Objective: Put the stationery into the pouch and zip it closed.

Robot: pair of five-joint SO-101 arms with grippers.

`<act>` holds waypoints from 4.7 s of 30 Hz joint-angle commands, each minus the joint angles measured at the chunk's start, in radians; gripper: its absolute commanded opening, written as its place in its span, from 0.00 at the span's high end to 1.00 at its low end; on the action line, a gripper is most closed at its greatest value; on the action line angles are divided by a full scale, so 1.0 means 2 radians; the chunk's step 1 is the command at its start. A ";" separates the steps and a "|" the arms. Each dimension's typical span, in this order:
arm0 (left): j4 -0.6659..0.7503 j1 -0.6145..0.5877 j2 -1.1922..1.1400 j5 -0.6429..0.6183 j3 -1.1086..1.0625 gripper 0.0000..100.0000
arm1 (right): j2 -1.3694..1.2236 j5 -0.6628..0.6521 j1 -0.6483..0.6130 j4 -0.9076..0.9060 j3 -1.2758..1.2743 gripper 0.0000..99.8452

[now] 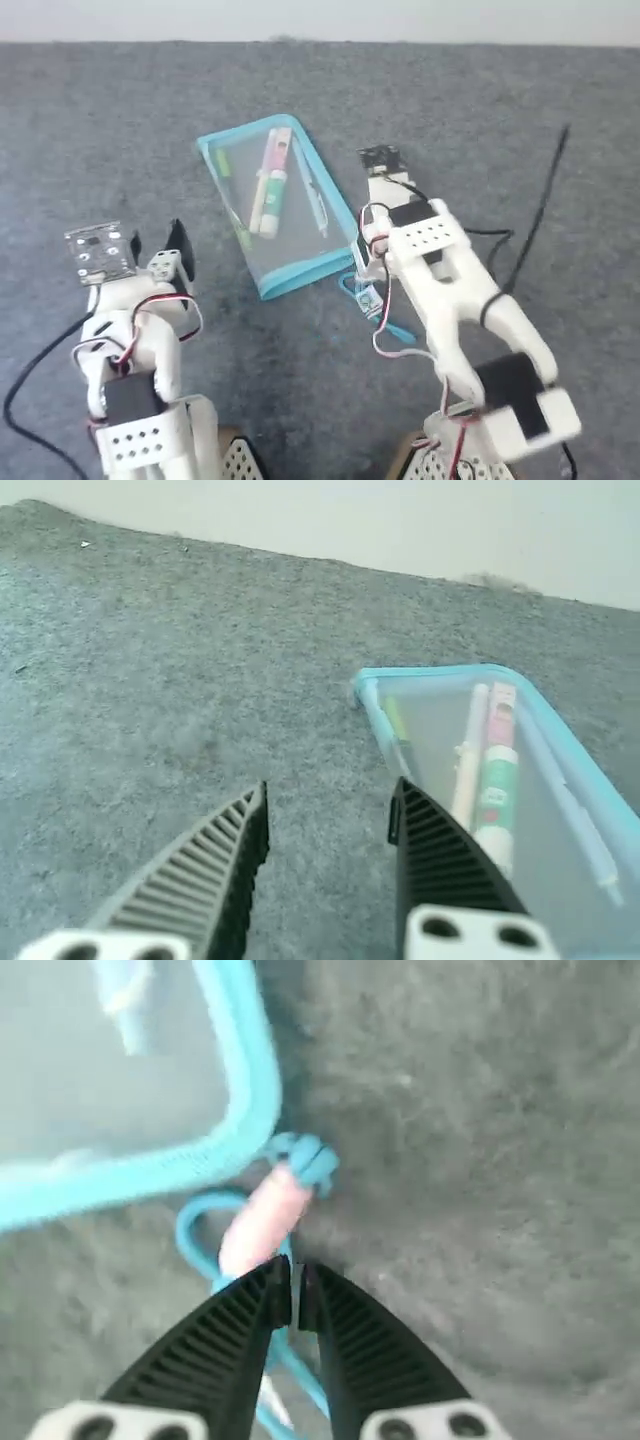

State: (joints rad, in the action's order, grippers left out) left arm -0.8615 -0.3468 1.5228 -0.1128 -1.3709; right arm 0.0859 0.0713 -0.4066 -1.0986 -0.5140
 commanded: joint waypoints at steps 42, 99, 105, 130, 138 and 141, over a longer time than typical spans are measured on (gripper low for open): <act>-0.024 0.065 0.001 0.050 0.003 0.78 | -0.112 0.090 -0.032 0.079 0.071 0.79; -0.123 0.143 0.002 0.143 0.057 0.70 | 0.188 -0.054 -0.066 -0.133 0.169 0.99; -0.117 0.136 0.002 0.142 0.057 0.69 | 0.198 -0.053 -0.068 -0.153 0.173 0.99; 0.051 0.084 -0.002 0.118 -0.061 0.70 | 0.270 -0.096 -0.147 -0.178 0.106 0.99; 0.057 0.084 0.001 0.117 -0.060 0.86 | 0.270 -0.099 -0.148 -0.158 0.070 0.99; 0.058 0.081 0.002 0.084 -0.056 0.96 | 0.270 -0.124 -0.147 -0.137 0.041 0.98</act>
State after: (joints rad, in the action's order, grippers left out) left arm -0.7802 -0.1765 1.5228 0.1373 -1.5075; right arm 0.5769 -0.1373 -0.6935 -1.4162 -0.4158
